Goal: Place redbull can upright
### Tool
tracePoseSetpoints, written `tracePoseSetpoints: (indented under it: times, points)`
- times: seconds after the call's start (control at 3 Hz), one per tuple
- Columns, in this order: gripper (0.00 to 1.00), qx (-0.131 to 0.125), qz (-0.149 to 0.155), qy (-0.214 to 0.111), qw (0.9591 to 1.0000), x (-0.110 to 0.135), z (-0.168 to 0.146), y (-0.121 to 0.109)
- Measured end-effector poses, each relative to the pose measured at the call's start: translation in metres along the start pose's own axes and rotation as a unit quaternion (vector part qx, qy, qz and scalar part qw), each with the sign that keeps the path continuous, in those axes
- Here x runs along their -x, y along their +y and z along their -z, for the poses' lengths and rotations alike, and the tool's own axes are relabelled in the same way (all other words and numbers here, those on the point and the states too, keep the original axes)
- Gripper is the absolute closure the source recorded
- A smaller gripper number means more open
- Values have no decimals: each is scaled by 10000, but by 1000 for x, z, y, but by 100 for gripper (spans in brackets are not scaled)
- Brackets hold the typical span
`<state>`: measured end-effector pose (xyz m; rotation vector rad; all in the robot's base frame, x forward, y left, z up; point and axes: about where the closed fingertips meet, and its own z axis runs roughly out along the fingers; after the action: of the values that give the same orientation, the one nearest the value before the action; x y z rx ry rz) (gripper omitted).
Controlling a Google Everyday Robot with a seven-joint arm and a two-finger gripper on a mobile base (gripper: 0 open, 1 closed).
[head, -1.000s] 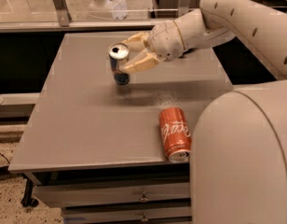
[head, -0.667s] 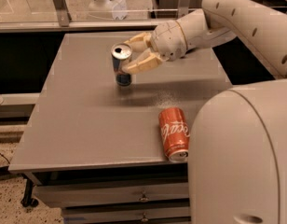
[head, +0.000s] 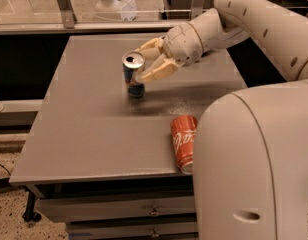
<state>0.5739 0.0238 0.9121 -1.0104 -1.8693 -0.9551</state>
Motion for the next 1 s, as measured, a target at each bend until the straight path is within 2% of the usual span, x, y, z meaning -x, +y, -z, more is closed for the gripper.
tracePoseSetpoints:
  times: [0.33,1.0]
  points:
    - [100,-311,6,-88,9995,4,-2,-6]
    - [100,-543,52,-136,9984,10,-3,-4]
